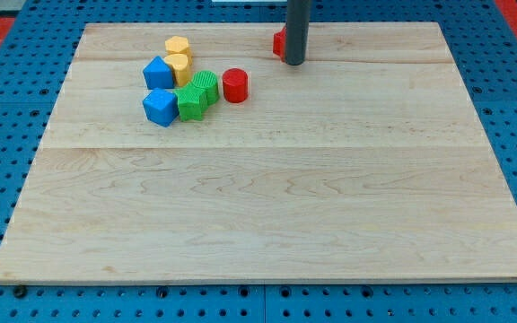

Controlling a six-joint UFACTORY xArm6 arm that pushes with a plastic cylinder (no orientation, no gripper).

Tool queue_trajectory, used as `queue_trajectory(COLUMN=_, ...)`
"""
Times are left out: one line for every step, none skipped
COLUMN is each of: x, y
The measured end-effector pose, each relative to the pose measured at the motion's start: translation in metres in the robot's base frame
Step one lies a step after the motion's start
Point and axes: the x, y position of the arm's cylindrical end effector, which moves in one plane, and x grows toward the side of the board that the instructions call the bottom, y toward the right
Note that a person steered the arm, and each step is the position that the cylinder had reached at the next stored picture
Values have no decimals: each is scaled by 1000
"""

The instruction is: Push the red star towards the top right corner of the board

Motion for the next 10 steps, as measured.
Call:
queue_trajectory(x=0, y=11)
queue_trajectory(x=-1, y=49)
queue_trajectory(x=1, y=13)
queue_trajectory(x=-12, y=-40)
queue_trajectory(x=-13, y=-40)
queue_trajectory(x=-17, y=-84)
queue_trajectory(x=-30, y=-57)
queue_trajectory(x=-32, y=29)
queue_trajectory(x=-26, y=81)
queue_trajectory(x=-12, y=72)
